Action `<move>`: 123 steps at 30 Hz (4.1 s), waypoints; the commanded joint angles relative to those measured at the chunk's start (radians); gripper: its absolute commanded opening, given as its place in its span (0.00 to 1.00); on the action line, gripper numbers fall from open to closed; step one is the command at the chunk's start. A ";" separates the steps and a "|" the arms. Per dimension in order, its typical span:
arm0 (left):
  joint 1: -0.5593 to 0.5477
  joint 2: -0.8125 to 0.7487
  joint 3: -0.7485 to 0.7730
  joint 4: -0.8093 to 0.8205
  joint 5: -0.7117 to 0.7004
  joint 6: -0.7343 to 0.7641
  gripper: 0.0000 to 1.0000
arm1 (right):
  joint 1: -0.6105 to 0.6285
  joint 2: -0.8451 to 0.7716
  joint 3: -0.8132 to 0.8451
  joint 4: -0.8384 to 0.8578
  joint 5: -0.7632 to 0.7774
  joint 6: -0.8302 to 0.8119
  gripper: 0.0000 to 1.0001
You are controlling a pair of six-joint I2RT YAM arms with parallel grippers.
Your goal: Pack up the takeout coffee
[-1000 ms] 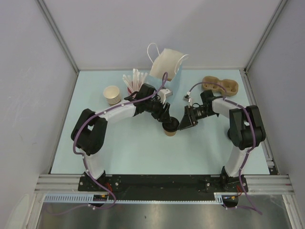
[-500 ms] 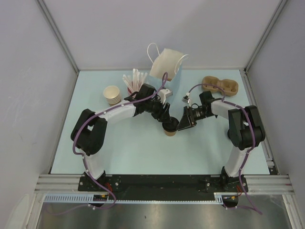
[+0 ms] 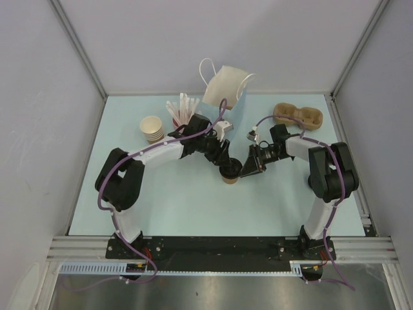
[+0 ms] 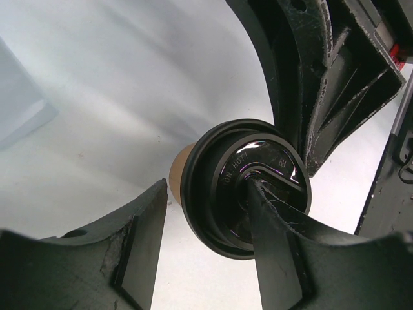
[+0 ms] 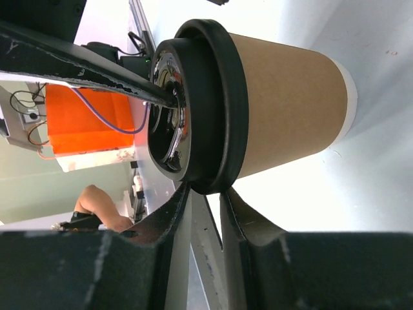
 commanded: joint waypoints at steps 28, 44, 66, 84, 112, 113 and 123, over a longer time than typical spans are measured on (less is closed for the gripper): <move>0.008 0.019 -0.055 -0.099 -0.158 0.092 0.56 | -0.055 -0.094 0.080 0.022 0.039 -0.089 0.56; 0.008 0.000 -0.004 -0.131 -0.114 0.109 0.64 | 0.053 -0.282 0.108 0.059 0.371 -0.266 0.77; 0.015 0.001 0.201 -0.193 0.106 0.121 0.87 | 0.134 -0.276 0.108 0.151 0.478 -0.224 0.82; 0.089 -0.169 -0.044 -0.173 0.107 0.189 0.88 | 0.185 -0.235 0.152 0.143 0.506 -0.246 0.74; 0.055 -0.001 0.118 -0.174 0.094 0.128 0.87 | 0.563 -0.781 -0.331 0.265 1.185 -0.831 0.61; 0.052 0.004 0.126 -0.176 0.090 0.126 0.88 | 0.589 -0.792 -0.367 0.284 1.193 -0.841 0.61; 0.041 0.046 0.154 -0.190 0.097 0.111 0.87 | 0.711 -0.781 -0.536 0.534 1.303 -0.913 0.50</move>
